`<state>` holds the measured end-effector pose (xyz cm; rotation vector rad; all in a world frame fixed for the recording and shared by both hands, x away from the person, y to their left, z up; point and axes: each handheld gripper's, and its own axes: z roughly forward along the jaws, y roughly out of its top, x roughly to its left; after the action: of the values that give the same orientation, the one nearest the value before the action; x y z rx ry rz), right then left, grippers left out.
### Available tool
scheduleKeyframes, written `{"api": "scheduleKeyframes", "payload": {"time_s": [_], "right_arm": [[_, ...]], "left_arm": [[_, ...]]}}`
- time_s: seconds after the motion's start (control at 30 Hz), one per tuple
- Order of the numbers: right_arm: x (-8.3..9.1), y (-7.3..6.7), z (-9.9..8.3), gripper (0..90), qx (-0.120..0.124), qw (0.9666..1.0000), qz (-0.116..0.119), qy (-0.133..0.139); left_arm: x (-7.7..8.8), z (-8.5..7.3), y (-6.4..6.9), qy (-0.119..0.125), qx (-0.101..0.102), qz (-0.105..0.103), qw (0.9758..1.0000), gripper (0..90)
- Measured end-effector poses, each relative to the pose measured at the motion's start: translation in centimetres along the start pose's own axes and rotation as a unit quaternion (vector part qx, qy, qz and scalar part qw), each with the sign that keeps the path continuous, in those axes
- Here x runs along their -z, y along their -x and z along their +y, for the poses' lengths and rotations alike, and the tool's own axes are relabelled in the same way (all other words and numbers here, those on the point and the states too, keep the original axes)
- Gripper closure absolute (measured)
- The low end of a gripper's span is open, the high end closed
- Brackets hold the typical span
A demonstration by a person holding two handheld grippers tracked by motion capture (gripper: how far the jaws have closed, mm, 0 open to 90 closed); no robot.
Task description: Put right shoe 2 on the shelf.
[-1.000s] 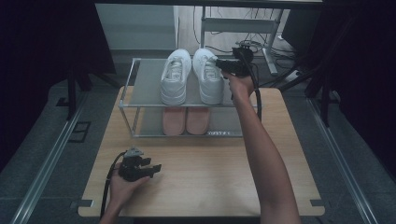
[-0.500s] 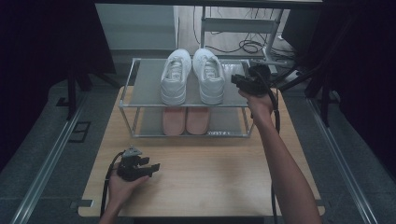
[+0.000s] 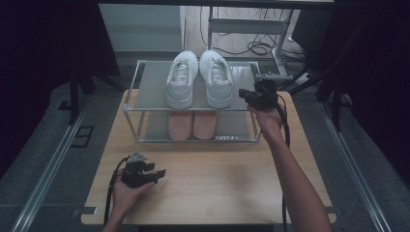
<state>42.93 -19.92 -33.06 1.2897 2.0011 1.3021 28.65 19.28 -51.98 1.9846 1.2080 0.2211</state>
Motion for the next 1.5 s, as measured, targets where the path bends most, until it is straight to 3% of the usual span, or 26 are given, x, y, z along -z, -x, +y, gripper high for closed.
{"api": "scheduleKeyframes", "payload": {"time_s": [0.4,0.67,0.93,1.27,1.5], "right_arm": [[-2.2,0.3,-0.7,89.7,-0.012,0.9998,-0.009,-0.016],[-3.3,-0.2,-1.1,89.8,-0.019,0.9996,0.002,-0.020],[-3.3,-0.4,-0.9,89.9,-0.030,0.9994,0.004,-0.015],[-3.7,-1.5,-0.7,90.0,-0.022,0.9997,0.004,-0.011],[-3.7,-1.5,-0.7,90.0,-0.034,0.9994,0.008,-0.010]], "left_arm": [[0.0,0.0,0.0,-0.002,-0.002,-0.001,1.0000,41.6],[0.1,0.0,0.0,-0.001,0.003,-0.001,1.0000,41.6],[-0.1,0.0,0.0,-0.002,-0.001,-0.002,1.0000,41.6],[-0.1,0.0,0.0,-0.001,0.001,-0.003,1.0000,41.6],[-0.3,0.0,0.1,-0.001,0.002,-0.004,1.0000,41.6]]}}
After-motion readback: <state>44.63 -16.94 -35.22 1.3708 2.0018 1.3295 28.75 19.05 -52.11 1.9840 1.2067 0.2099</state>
